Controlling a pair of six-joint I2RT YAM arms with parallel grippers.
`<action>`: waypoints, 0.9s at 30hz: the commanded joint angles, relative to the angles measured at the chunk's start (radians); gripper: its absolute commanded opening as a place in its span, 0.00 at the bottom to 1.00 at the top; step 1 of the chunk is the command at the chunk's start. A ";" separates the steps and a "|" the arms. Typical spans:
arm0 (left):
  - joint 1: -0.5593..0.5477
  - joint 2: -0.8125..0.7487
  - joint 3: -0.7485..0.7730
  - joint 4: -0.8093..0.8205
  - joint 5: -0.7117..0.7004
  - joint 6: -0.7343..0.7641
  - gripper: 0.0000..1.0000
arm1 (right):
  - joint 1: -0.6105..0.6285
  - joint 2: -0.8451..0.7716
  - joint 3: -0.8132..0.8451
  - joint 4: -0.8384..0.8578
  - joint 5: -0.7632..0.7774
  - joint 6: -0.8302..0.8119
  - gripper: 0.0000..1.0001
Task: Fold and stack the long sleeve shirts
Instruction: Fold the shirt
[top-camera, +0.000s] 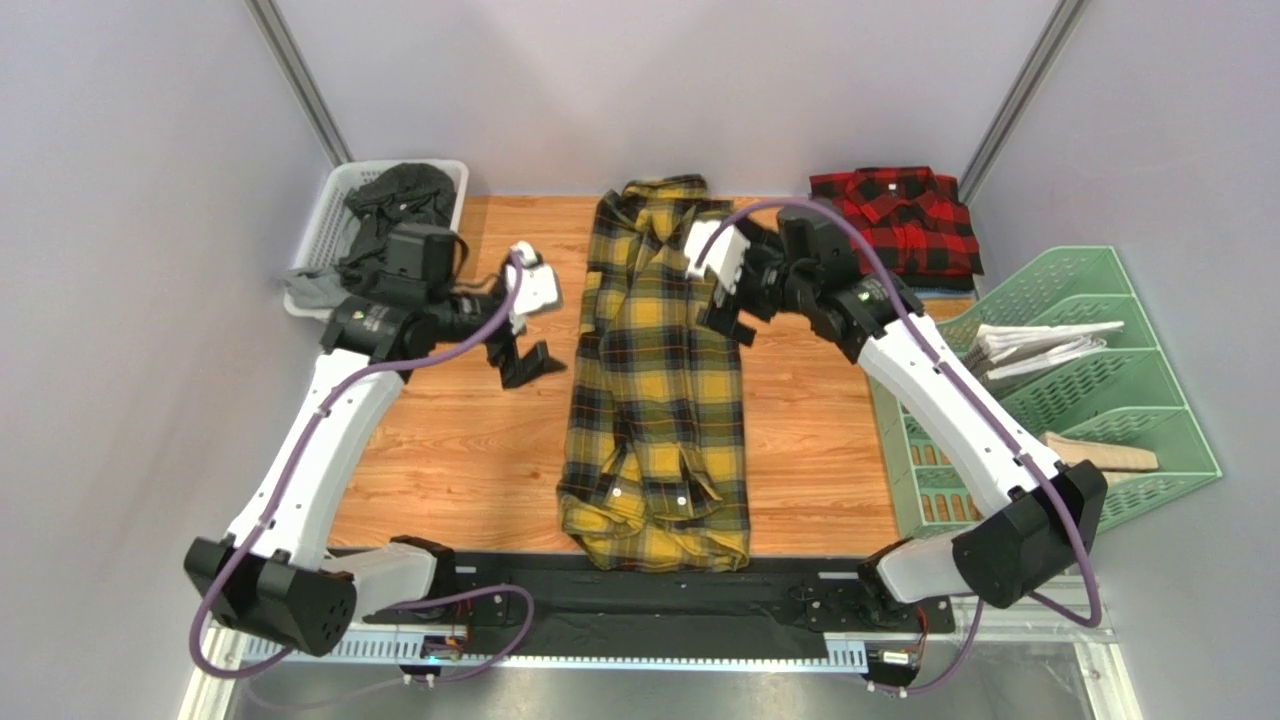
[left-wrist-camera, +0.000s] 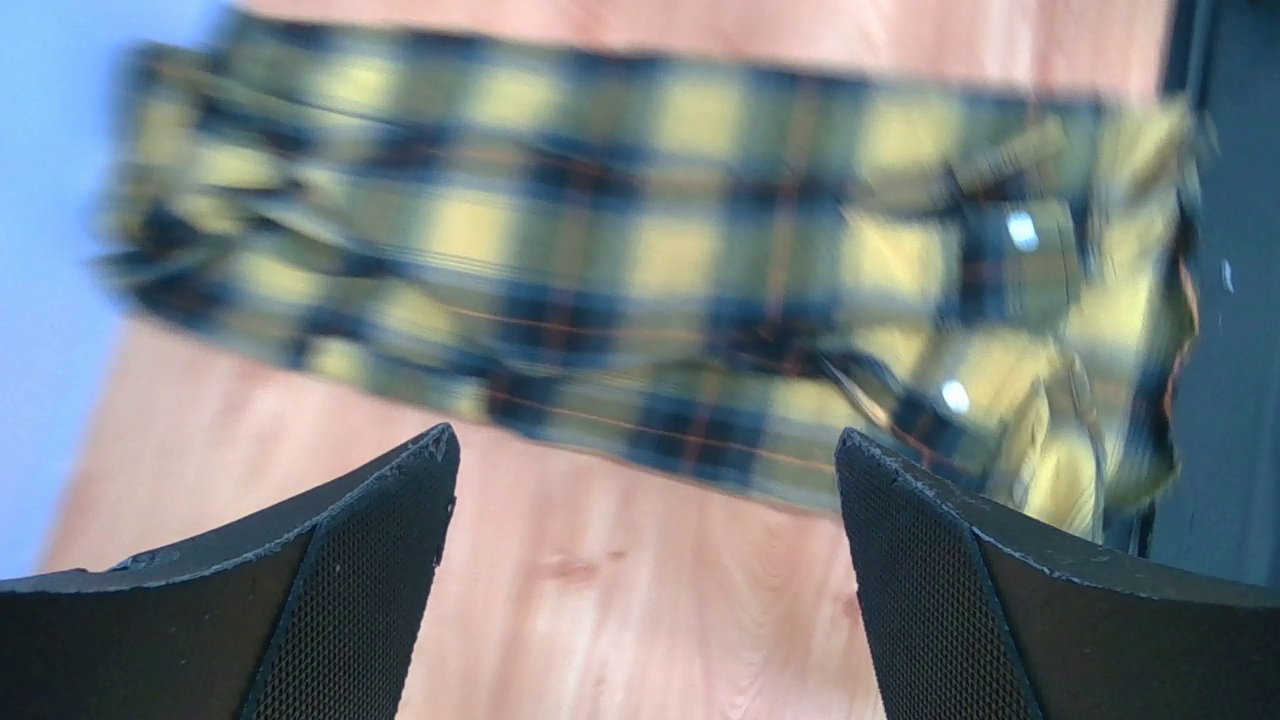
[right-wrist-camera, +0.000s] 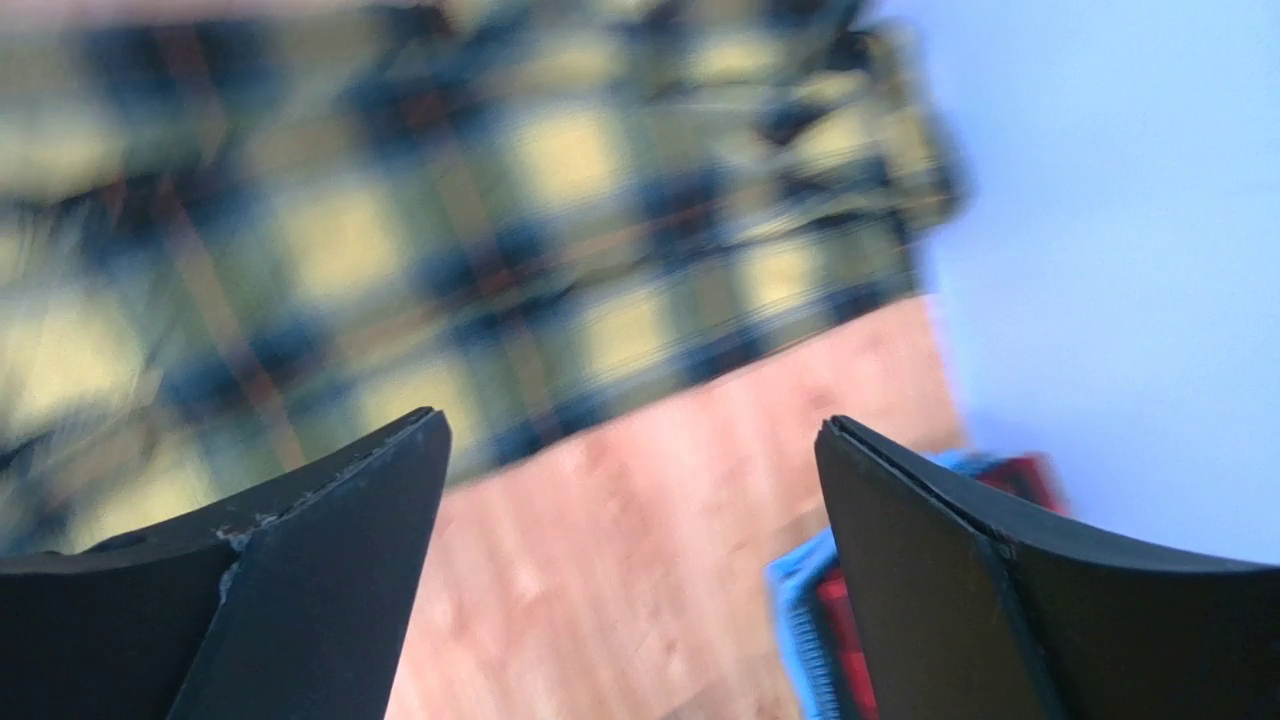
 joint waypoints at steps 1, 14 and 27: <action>-0.038 -0.066 -0.293 -0.161 0.067 0.386 0.99 | -0.015 -0.111 -0.313 -0.058 -0.201 -0.248 1.00; -0.328 -0.363 -0.831 0.121 -0.129 0.523 0.97 | 0.185 -0.578 -1.031 0.182 -0.311 -0.418 0.98; -0.505 -0.234 -0.952 0.425 -0.306 0.500 0.92 | 0.347 -0.456 -1.119 0.347 -0.191 -0.472 0.89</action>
